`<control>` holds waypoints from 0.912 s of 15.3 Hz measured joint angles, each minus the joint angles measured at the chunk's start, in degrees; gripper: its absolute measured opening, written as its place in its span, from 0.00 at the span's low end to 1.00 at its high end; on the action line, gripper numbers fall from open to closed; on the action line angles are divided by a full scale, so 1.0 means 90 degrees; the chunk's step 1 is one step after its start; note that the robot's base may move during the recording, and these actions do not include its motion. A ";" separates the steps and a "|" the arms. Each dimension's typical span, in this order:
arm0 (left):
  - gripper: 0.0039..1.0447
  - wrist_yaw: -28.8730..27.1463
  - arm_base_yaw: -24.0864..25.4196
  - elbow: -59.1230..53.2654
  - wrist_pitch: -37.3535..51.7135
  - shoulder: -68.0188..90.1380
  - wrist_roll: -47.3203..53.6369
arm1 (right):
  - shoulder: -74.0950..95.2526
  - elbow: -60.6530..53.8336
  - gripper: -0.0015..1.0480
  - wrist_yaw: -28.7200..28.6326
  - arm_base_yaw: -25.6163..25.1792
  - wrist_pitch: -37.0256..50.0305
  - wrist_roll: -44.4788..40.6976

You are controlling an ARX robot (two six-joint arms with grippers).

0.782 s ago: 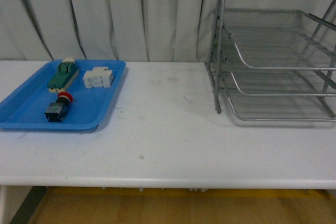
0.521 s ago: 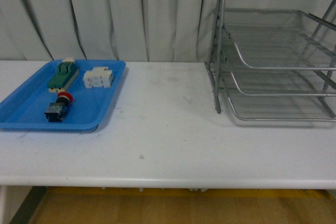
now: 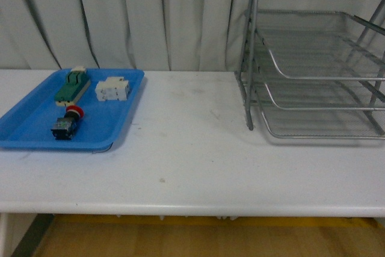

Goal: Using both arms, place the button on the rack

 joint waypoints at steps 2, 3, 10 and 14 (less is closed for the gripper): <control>0.94 -0.0002 0.0000 0.0000 0.0002 0.0000 0.0000 | 0.0000 0.0000 0.94 0.0000 0.0000 0.0000 0.0000; 0.94 -0.0002 0.0000 0.0000 0.0002 0.0000 0.0000 | 0.0000 0.0000 0.94 0.0000 0.0000 0.0000 0.0000; 0.94 0.0000 0.0000 0.0000 0.0002 0.0000 0.0000 | 0.0000 0.0000 0.94 0.0000 0.0000 0.0000 0.0000; 0.94 0.0000 0.0000 0.0000 0.0002 0.0000 0.0000 | 0.0000 0.0000 0.94 0.0000 0.0000 0.0000 0.0000</control>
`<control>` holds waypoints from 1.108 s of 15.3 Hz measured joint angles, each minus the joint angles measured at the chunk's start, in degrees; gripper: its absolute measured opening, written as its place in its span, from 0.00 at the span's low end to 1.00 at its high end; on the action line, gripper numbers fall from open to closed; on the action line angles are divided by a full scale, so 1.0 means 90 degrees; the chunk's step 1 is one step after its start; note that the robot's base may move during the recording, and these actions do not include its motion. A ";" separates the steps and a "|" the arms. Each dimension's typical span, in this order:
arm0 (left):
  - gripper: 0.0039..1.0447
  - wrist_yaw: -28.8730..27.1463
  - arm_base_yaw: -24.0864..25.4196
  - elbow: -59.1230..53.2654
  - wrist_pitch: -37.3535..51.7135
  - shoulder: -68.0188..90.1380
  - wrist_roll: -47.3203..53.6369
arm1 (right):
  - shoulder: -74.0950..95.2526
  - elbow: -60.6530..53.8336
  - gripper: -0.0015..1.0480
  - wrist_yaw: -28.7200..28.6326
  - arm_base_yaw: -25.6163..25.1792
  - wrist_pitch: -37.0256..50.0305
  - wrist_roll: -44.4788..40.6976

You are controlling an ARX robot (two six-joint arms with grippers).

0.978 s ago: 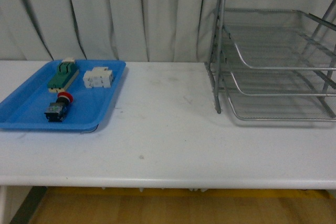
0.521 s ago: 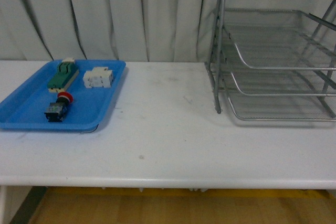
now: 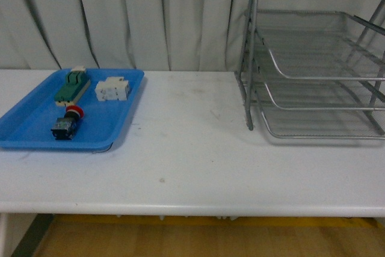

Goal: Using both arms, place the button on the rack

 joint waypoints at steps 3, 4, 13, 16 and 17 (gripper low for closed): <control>0.94 -0.0002 0.0000 0.0000 0.0000 0.0000 0.0000 | 0.0000 0.0000 0.94 0.0000 0.0000 0.0000 0.0000; 0.94 -0.0002 0.0000 0.0000 0.0000 0.0000 0.0000 | 0.0000 0.0000 0.94 0.0000 0.0000 0.0000 0.0000; 0.94 -0.0002 0.0000 0.0000 -0.0002 0.0000 0.0000 | 0.0000 0.0000 0.94 0.0000 0.0000 0.0000 0.0000; 0.94 -0.0002 0.0000 0.0000 0.0000 0.0000 0.0000 | 0.2565 0.0556 0.94 -0.1734 -0.1508 0.1814 0.0682; 0.94 -0.0005 0.0000 0.0000 -0.0002 0.0000 0.0000 | 0.3621 0.0899 0.94 -0.2144 -0.1829 0.2866 0.0935</control>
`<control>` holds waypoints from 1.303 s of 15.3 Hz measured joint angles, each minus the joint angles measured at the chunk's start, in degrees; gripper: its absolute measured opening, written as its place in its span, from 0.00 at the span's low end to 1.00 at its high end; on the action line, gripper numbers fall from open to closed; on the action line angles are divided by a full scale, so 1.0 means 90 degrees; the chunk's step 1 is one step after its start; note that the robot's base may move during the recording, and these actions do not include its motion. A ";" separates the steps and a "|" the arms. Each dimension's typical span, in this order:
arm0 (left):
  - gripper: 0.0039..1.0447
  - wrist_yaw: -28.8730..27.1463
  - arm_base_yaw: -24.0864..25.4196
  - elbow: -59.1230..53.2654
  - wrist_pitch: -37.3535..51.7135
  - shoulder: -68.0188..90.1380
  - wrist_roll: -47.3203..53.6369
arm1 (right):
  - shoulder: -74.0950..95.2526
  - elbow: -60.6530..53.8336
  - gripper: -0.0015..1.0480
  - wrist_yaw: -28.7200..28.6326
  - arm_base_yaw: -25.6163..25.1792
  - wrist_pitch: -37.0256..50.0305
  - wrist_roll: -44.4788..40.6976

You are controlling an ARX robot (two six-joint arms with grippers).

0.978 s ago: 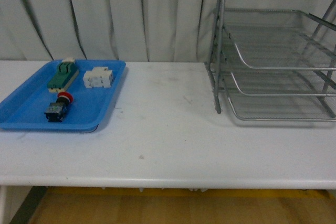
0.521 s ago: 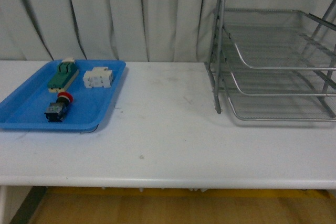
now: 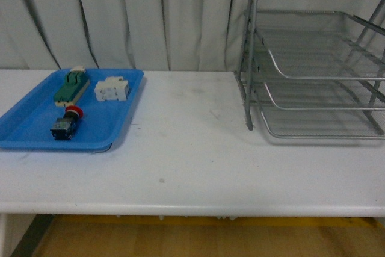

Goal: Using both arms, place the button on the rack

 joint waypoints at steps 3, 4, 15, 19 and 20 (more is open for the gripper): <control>0.94 0.0002 0.0000 0.0000 0.0002 0.0000 0.0000 | 0.2914 0.1175 0.94 -0.0325 -0.0418 0.2271 0.1015; 0.94 0.0002 0.0000 0.0000 0.0002 0.0000 0.0000 | 0.4209 0.1732 0.94 -0.0512 -0.0600 0.2943 0.1751; 0.94 0.0002 0.0000 0.0000 0.0002 0.0000 0.0000 | 0.9556 0.2356 0.94 -0.1290 -0.0129 0.5311 0.8257; 0.94 0.0002 0.0000 0.0000 0.0000 0.0000 0.0000 | 1.0057 0.3218 0.94 -0.1015 0.0233 0.5357 0.8340; 0.94 0.0002 0.0000 0.0000 0.0002 0.0000 0.0000 | 1.0214 0.3378 0.94 -0.0974 0.0248 0.5350 0.8293</control>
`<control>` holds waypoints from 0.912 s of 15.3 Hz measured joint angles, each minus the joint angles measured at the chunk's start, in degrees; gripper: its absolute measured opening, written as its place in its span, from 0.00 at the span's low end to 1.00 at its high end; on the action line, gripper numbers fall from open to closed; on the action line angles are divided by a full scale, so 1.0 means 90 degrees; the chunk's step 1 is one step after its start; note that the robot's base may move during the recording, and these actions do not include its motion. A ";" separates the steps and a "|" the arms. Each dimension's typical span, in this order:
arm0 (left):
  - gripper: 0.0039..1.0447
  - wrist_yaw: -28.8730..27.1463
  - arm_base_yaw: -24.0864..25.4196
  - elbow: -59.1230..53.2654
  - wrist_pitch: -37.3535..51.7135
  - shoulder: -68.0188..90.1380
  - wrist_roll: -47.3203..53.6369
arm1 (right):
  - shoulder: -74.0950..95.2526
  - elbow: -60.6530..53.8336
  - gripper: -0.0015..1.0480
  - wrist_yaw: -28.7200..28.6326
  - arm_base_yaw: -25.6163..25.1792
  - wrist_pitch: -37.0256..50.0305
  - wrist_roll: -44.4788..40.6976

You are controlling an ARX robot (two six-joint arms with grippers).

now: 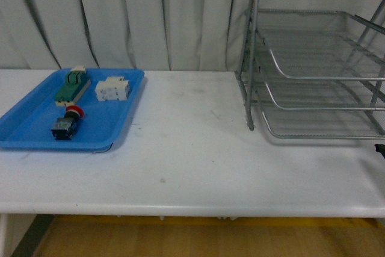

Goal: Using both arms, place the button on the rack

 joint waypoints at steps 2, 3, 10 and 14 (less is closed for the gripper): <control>0.94 0.0000 0.0000 0.0000 0.0000 0.0000 0.0000 | 0.0289 0.0345 0.94 0.0051 0.0000 -0.0005 -0.0068; 0.94 0.0000 0.0000 0.0000 -0.0002 0.0000 0.0000 | 0.0398 0.0556 0.94 0.0097 -0.0002 -0.0007 -0.0087; 0.94 0.0000 0.0000 0.0000 0.0000 0.0000 0.0000 | 0.0974 0.1243 0.94 0.0121 -0.0039 -0.0015 -0.0330; 0.94 0.0000 0.0000 0.0000 0.0000 0.0000 0.0000 | 0.1127 0.1613 0.61 0.0148 0.0046 0.0002 -0.0474</control>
